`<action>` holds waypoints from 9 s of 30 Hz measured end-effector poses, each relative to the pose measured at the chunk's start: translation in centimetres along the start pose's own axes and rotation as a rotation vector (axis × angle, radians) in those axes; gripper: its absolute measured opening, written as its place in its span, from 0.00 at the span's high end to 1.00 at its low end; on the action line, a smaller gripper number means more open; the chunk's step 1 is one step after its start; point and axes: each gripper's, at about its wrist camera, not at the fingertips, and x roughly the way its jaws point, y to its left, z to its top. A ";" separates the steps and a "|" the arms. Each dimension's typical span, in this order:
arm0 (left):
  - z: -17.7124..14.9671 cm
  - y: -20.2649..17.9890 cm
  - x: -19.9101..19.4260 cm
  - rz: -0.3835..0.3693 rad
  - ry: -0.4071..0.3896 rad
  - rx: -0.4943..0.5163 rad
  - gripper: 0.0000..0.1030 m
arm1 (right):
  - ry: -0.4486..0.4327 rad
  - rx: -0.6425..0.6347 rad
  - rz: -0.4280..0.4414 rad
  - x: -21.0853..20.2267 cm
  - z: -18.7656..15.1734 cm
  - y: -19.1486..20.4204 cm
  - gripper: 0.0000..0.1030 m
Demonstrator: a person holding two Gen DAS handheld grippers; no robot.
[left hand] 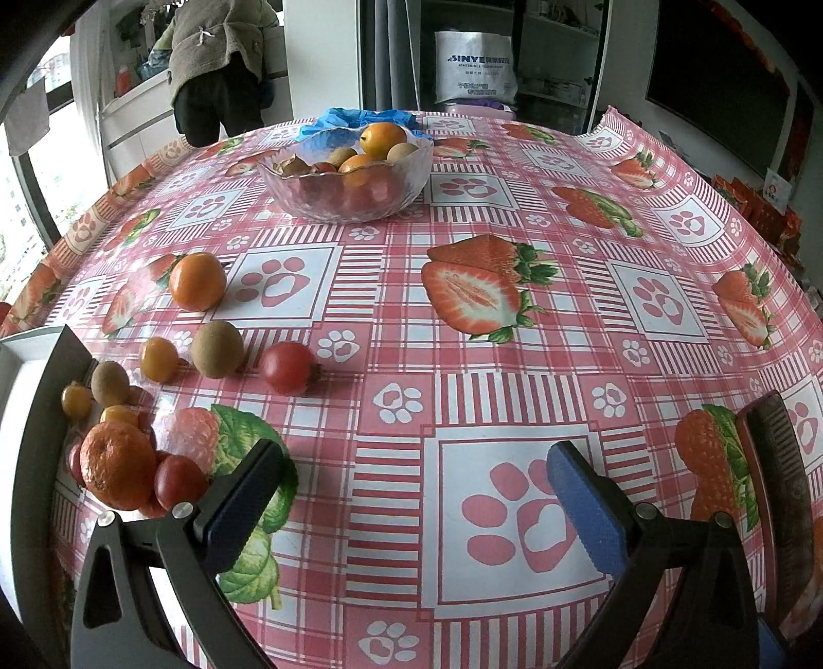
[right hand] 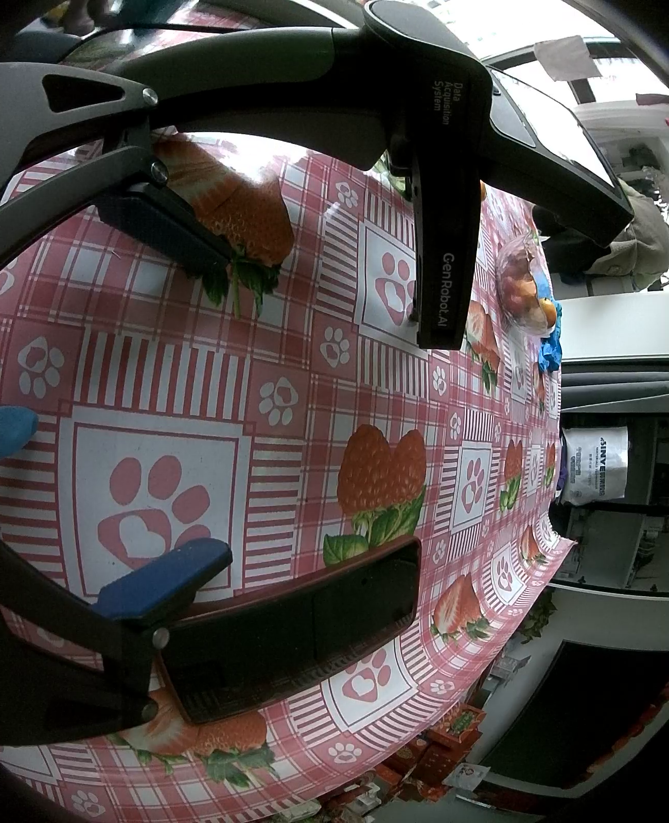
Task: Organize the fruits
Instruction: 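Grasp an orange with the left tool while the right tool grasps another orange, then carry both held oranges over the white tray with both tools, then lower the oranges into the white tray and open both tools, then grasp a red tomato with the left tool while the right tool grasps another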
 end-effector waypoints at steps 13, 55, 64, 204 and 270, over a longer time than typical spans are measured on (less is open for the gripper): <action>0.0 0.0 0.0 0.000 0.000 0.000 0.01 | 0.000 0.000 -0.001 0.0 0.0 0.0 0.00; -8.4 8.2 -5.9 0.014 0.020 -0.013 0.00 | 0.018 -0.006 0.005 0.1 -0.1 0.1 0.00; -7.8 8.6 -5.9 -0.004 0.108 0.039 0.00 | 0.135 -0.007 0.102 0.7 2.0 0.8 0.00; -9.6 32.1 -13.0 0.198 -0.065 -0.319 0.60 | 0.190 -0.469 0.566 -0.3 8.2 33.8 0.62; -3.8 14.9 -7.3 -0.012 0.094 -0.086 0.10 | 0.201 -0.181 0.102 8.1 10.5 8.9 0.00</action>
